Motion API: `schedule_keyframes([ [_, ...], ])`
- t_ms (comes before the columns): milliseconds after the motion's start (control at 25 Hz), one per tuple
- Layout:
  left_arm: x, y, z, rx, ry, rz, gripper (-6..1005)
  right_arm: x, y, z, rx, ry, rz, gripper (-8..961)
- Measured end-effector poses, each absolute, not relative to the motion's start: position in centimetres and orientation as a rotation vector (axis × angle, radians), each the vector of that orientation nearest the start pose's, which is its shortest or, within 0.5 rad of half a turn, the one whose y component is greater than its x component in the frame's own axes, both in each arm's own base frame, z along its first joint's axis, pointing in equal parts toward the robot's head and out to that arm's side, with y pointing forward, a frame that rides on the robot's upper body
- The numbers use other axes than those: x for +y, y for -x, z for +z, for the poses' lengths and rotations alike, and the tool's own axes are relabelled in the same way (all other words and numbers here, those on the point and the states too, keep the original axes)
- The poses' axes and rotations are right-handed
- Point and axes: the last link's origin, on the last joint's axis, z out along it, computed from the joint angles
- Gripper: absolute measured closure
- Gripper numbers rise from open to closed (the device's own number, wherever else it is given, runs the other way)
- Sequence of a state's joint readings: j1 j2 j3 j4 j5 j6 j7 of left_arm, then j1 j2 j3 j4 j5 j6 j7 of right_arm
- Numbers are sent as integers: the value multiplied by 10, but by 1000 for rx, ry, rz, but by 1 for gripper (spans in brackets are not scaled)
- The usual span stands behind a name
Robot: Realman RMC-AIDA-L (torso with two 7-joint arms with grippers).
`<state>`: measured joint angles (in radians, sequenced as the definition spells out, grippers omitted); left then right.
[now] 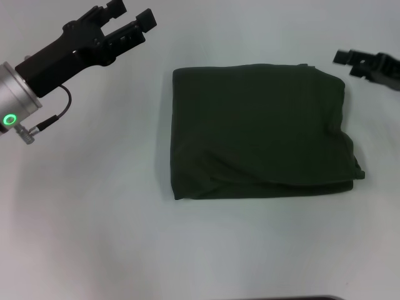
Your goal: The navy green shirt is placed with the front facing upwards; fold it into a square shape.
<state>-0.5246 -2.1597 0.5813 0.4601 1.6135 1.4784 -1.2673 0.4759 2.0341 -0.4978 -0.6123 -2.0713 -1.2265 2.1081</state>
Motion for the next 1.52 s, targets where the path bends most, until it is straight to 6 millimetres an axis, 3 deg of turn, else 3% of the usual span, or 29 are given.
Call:
schedule_keyframes([
  [200,340,245,-15,-774,2268,-1217,112,338,-332,57,1590,1979,873,263],
  [440,340,245,-15,-770,2269,-1214,112,333,-317,53,1576,2114,895,147],
  [920,339,245,-17,-759,2271,-1212,112,345,-307,11,1663,2186,774,164],
  [1200,338,245,-18,-761,2271,-1213,111,348,-293,0,1643,2244,795,173],
  [1520,337,247,-18,-769,2267,-1210,111,347,-309,-14,1696,2149,723,183],
])
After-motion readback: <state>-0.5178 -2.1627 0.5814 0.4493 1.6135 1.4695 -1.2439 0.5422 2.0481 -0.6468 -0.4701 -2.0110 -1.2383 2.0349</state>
